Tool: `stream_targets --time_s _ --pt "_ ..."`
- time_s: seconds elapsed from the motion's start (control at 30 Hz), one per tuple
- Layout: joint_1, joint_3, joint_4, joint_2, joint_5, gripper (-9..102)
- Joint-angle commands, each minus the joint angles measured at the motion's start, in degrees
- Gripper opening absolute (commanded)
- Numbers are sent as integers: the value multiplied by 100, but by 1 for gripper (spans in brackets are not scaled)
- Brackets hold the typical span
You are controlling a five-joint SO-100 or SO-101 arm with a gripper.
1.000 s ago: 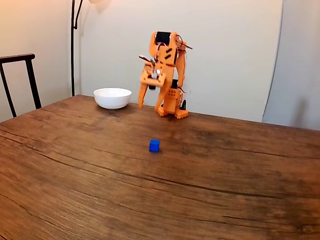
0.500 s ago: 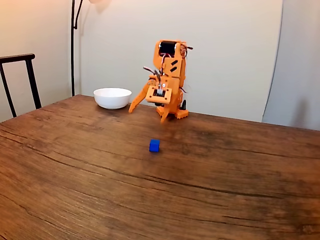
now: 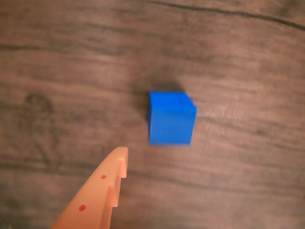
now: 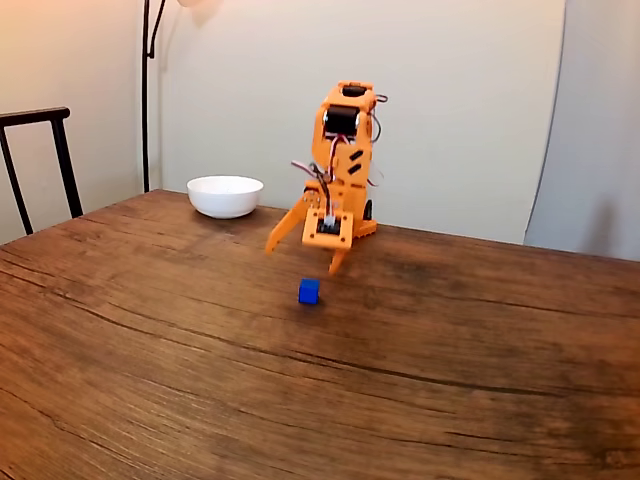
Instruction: Grasp the cube and drop it in the bowl
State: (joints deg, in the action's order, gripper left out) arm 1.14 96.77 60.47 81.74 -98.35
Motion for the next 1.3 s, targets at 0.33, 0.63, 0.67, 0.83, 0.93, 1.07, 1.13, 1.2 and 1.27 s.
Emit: stream_targets --time_s 0.33,0.63,0.67,0.83,0.93,1.07,1.13,1.2,1.27 --pt "44 -167 -378 -299 176 50" --pt "26 -255 -422 -686 167 50" --pt "26 -255 -422 -703 167 50" --pt "18 -255 -422 -756 141 50" --pt "35 -255 -422 -791 141 46" --pt "62 -255 -431 -800 123 37" --pt "44 -255 -431 -800 114 36" --pt "26 -255 -519 -800 79 36" --pt "18 -229 -633 -800 79 35"
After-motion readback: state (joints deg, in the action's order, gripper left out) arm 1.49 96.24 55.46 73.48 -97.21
